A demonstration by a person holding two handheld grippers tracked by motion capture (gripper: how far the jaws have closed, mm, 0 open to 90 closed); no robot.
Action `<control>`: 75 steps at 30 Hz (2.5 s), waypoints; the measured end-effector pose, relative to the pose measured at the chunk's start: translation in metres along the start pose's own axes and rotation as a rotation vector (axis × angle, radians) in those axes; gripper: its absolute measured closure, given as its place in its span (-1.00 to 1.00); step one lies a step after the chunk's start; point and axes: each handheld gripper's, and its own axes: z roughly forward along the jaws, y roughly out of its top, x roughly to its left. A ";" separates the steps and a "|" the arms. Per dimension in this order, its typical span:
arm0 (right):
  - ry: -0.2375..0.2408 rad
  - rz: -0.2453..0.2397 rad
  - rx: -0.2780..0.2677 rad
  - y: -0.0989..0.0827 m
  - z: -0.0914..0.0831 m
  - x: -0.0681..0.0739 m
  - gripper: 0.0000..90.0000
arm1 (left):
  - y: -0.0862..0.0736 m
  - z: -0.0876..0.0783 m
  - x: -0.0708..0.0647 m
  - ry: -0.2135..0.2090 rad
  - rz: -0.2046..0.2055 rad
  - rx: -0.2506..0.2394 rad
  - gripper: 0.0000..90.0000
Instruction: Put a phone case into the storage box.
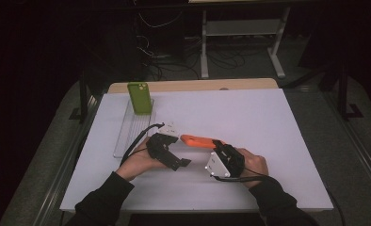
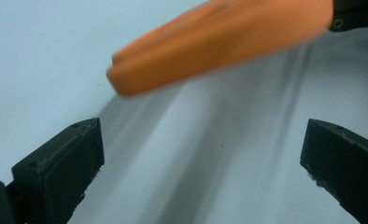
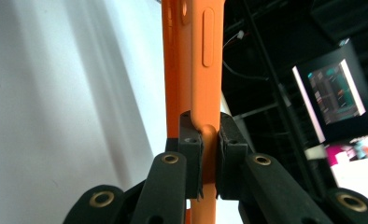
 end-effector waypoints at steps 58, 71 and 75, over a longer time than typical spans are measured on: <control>0.328 1.011 -0.040 0.001 0.029 -0.040 0.81 | 0.040 -0.003 0.021 0.113 -0.215 -0.343 -1.00; 0.345 1.008 -0.062 0.014 0.025 -0.035 0.81 | 0.041 0.002 0.019 0.091 -0.235 -0.392 -1.00; 0.351 1.002 -0.064 0.016 0.025 -0.032 0.81 | 0.041 0.003 0.018 0.094 -0.227 -0.397 -1.00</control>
